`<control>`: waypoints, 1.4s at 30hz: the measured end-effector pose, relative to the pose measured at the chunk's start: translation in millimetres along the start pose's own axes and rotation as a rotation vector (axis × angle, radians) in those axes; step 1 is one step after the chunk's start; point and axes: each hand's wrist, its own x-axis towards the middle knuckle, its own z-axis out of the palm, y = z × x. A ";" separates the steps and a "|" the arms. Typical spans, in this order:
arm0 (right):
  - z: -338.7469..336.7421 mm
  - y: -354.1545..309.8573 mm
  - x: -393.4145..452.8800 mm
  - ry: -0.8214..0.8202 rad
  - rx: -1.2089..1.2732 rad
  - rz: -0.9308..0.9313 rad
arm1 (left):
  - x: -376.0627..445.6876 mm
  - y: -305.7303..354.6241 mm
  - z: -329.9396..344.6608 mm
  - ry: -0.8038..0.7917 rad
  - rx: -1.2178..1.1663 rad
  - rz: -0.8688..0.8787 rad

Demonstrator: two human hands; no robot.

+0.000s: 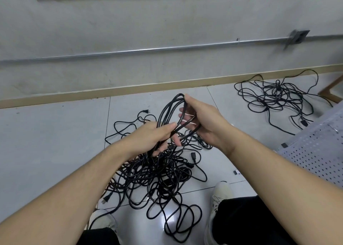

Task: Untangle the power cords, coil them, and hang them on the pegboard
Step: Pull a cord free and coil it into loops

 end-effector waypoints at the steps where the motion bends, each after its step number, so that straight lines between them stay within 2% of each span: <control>1: 0.7 -1.7 -1.5 -0.005 0.010 0.013 | -1.8 2.3 0.9 -0.023 -0.017 0.014; 5: 1.7 -6.8 -3.8 -0.009 0.036 0.061 | -5.7 3.6 3.0 -0.043 -0.010 0.008; 9: 7.3 -6.5 -1.9 0.054 0.041 0.066 | -1.8 -0.4 13.2 0.055 -0.106 -0.005; 12: 7.9 -9.1 1.9 -0.006 0.189 0.142 | 0.5 -2.3 23.9 0.166 -0.013 0.043; 15: 3.5 -12.9 1.1 -0.073 0.280 0.208 | 0.9 2.8 29.1 0.188 0.004 0.118; 17: 1.4 -14.9 -0.1 -0.083 0.277 0.206 | -2.3 8.0 31.1 0.123 -0.046 0.106; 25: -0.5 -17.0 2.0 -0.046 0.191 0.099 | -8.0 9.4 18.3 -0.294 -0.501 0.045; 27: 1.2 -17.2 0.4 -0.034 0.178 0.090 | -10.5 12.0 19.3 -0.342 -0.556 0.045; 32: -2.6 -7.7 3.6 0.004 0.040 0.034 | -9.1 8.4 31.0 -0.178 -0.517 0.044; 34: -5.9 -2.3 3.5 -0.087 0.075 0.106 | -8.3 6.5 30.8 -0.113 -0.544 0.043; 36: -9.0 7.3 4.9 -0.197 -0.012 0.167 | -4.9 6.7 26.2 -0.029 -0.606 0.069; 42: -3.5 38.9 -4.6 -0.596 -0.624 0.209 | 9.2 3.6 9.1 0.237 -0.914 0.139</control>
